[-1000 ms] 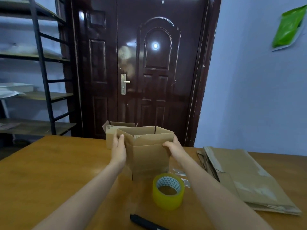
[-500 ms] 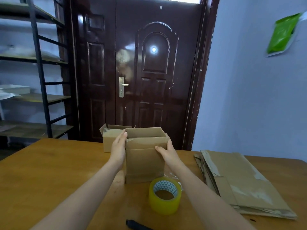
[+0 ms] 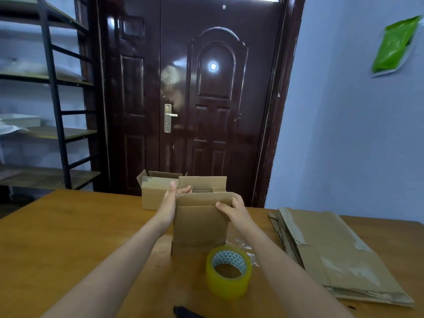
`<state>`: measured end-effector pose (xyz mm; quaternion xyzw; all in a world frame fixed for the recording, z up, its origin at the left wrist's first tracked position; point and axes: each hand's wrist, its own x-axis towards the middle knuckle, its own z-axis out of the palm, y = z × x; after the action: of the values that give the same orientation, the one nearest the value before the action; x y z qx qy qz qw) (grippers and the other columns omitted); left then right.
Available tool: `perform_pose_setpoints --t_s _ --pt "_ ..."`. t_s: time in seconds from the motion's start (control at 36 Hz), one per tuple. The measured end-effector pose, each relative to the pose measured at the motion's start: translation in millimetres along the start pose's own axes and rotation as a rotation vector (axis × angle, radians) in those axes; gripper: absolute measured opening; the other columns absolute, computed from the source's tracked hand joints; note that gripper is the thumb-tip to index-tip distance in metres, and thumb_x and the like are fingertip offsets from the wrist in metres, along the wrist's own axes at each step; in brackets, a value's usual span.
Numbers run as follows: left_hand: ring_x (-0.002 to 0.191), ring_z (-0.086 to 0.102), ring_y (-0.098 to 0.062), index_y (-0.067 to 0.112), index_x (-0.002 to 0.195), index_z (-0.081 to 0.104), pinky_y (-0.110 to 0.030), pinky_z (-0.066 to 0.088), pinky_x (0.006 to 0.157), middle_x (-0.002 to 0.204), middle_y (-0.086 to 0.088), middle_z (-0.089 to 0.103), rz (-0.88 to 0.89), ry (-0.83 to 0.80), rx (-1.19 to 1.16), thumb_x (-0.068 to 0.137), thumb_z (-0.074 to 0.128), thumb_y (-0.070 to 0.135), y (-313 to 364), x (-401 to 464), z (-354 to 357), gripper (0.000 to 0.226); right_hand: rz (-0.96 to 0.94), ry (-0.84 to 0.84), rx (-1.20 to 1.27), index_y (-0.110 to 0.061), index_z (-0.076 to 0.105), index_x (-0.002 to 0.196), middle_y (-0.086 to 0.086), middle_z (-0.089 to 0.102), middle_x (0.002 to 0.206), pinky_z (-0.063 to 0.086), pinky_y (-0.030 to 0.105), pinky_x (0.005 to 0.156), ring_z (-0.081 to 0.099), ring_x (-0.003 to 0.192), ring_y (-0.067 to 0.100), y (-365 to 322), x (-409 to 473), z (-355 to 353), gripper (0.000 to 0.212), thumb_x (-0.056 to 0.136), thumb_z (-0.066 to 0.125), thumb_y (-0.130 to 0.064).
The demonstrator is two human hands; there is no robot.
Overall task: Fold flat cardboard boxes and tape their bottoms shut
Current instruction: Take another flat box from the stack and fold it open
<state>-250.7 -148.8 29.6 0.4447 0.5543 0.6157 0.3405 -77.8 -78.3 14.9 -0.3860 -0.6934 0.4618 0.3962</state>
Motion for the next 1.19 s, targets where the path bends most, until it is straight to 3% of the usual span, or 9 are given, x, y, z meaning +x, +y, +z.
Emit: perform_pose_setpoints --t_s 0.14,0.28,0.39,0.5,0.67,0.83,0.92,1.06,1.19 --pt "0.119 0.036 -0.012 0.032 0.121 0.057 -0.039 0.024 0.112 0.123 0.007 0.046 -0.043 -0.114 -0.021 0.079 0.006 0.068 -7 -2 -10 0.076 0.013 -0.014 0.034 -0.011 0.047 0.127 -0.003 0.029 0.141 0.044 0.013 0.071 0.049 0.098 0.002 -2 -2 -1 0.038 0.095 0.054 -0.029" --pt "0.118 0.047 -0.008 0.037 0.126 0.056 -0.034 0.035 0.103 0.127 0.015 0.052 0.004 -0.235 0.038 0.056 0.026 0.098 -14 -5 -21 0.097 0.013 0.004 0.027 -0.008 0.047 0.131 -0.004 0.031 0.139 0.042 0.011 0.067 0.048 0.095 0.000 -4 -2 -3 0.044 0.096 0.050 -0.035" --pt "0.119 0.047 -0.015 0.029 0.123 0.043 -0.024 0.040 0.094 0.131 0.008 0.044 0.023 -0.214 0.141 0.084 0.049 0.066 -12 -2 -19 0.054 -0.001 0.041 -0.018 -0.005 0.050 0.130 -0.005 0.032 0.136 0.041 0.011 0.067 0.047 0.094 0.000 -4 2 0 0.046 0.096 0.049 -0.036" --pt "0.097 0.057 -0.010 0.018 0.129 0.045 -0.014 0.045 0.064 0.122 -0.004 0.055 0.015 -0.105 0.098 0.088 0.062 0.038 -12 1 -9 0.049 -0.016 0.089 -0.139 -0.005 0.049 0.129 -0.003 0.036 0.131 0.040 0.012 0.071 0.047 0.093 0.003 -4 7 2 0.044 0.097 0.047 -0.035" --pt "0.090 0.050 -0.011 0.025 0.120 0.043 -0.022 0.041 0.065 0.117 0.000 0.050 -0.046 0.043 0.001 0.090 0.061 0.026 -16 3 4 0.035 0.004 0.110 -0.174 -0.016 0.041 0.134 -0.001 0.039 0.132 0.041 0.023 0.084 0.044 0.106 0.010 -3 11 3 0.045 0.094 0.054 -0.030" --pt "0.109 0.042 -0.017 0.034 0.146 0.015 -0.030 0.038 0.083 0.135 -0.001 0.035 -0.003 0.024 -0.033 0.084 0.069 0.014 -13 12 -2 0.085 0.071 0.071 -0.126 -0.022 0.005 0.151 0.001 0.042 0.132 0.035 0.029 0.095 0.041 0.112 0.012 -5 22 -2 0.084 0.090 0.062 -0.023" --pt "0.124 0.039 -0.025 0.037 0.150 0.010 -0.037 0.035 0.098 0.147 -0.006 0.030 -0.017 -0.023 0.020 0.083 0.068 0.011 -8 17 -5 0.092 0.109 0.032 -0.142 -0.027 -0.003 0.151 0.003 0.041 0.130 0.040 0.033 0.098 0.044 0.112 0.015 -7 29 -6 0.092 0.088 0.064 -0.022" --pt "0.097 0.054 -0.016 0.027 0.123 0.042 -0.029 0.045 0.072 0.129 -0.005 0.050 -0.008 -0.049 0.011 0.083 0.067 0.006 -6 16 -6 0.052 0.159 -0.058 -0.107 -0.042 0.024 0.144 0.005 0.038 0.128 0.049 0.035 0.084 0.049 0.106 0.020 -13 31 -12 0.075 0.085 0.065 -0.020" --pt "0.094 0.055 -0.022 0.014 0.104 0.053 -0.029 0.041 0.067 0.118 -0.006 0.056 0.001 0.015 0.102 0.083 0.069 0.019 -17 18 -8 0.027 0.195 -0.034 -0.089 -0.030 0.047 0.120 0.006 0.040 0.124 0.052 0.042 0.087 0.049 0.105 0.022 -10 29 -12 0.040 0.085 0.065 -0.025"
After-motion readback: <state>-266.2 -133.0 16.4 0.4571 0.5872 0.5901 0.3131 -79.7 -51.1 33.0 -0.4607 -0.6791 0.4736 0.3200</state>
